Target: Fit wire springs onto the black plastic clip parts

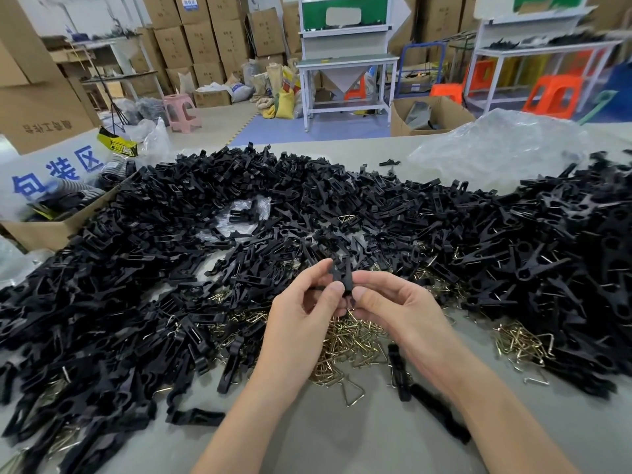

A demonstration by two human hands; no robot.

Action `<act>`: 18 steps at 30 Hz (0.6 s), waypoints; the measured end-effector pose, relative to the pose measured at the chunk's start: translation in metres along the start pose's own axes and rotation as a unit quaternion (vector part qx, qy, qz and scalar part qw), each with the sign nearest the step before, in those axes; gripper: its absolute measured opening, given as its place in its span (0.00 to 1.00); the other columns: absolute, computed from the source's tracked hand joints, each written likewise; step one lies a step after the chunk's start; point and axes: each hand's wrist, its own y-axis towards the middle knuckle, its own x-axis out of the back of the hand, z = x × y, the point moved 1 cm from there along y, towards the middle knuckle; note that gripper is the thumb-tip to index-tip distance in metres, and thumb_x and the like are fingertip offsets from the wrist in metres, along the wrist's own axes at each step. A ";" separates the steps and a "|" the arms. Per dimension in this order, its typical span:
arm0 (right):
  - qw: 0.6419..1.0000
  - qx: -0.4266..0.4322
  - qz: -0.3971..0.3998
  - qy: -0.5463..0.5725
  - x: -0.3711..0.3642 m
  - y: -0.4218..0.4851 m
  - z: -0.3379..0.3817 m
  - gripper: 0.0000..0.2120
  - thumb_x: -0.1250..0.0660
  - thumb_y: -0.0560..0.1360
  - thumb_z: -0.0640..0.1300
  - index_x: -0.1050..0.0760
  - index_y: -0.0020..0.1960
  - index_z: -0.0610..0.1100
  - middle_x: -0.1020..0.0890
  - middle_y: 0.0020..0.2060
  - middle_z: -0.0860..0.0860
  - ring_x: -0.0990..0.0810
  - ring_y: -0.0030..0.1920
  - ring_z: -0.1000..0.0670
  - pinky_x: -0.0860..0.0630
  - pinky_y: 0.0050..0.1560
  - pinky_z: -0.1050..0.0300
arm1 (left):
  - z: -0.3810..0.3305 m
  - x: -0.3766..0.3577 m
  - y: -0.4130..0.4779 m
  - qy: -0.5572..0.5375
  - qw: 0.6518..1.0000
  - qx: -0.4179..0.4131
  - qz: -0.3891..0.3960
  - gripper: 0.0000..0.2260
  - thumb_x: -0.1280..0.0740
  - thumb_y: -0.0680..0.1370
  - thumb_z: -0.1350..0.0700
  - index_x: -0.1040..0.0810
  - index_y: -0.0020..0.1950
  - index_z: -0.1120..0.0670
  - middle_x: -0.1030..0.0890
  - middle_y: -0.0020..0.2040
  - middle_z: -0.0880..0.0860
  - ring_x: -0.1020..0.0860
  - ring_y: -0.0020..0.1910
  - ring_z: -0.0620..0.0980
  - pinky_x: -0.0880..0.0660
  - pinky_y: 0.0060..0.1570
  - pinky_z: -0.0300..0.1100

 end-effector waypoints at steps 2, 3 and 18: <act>1.000 0.010 -0.007 -0.013 0.001 0.000 0.000 0.11 0.25 0.74 0.45 0.15 0.57 0.51 0.13 0.55 0.47 0.15 0.56 0.47 0.19 0.54 0.59 | 0.000 0.000 0.000 -0.020 1.000 0.009 0.001 0.14 0.32 0.80 0.61 0.23 0.63 0.46 0.15 0.49 0.52 0.15 0.43 0.46 0.21 0.46 0.34; 1.000 0.013 -0.010 -0.014 0.001 0.000 0.001 0.11 0.25 0.74 0.45 0.15 0.56 0.51 0.13 0.55 0.47 0.15 0.56 0.47 0.19 0.54 0.60 | 0.000 0.000 0.000 -0.028 1.000 0.012 0.003 0.14 0.32 0.80 0.61 0.23 0.63 0.47 0.15 0.49 0.51 0.15 0.44 0.46 0.21 0.46 0.34; 0.998 0.031 -0.045 0.026 0.004 0.001 0.001 0.18 0.28 0.76 0.36 0.19 0.61 0.54 0.14 0.56 0.46 0.14 0.56 0.45 0.19 0.53 0.59 | 0.002 0.000 0.000 -0.054 0.998 0.018 0.017 0.08 0.30 0.80 0.61 0.18 0.57 0.50 0.16 0.41 0.49 0.17 0.42 0.44 0.21 0.46 0.35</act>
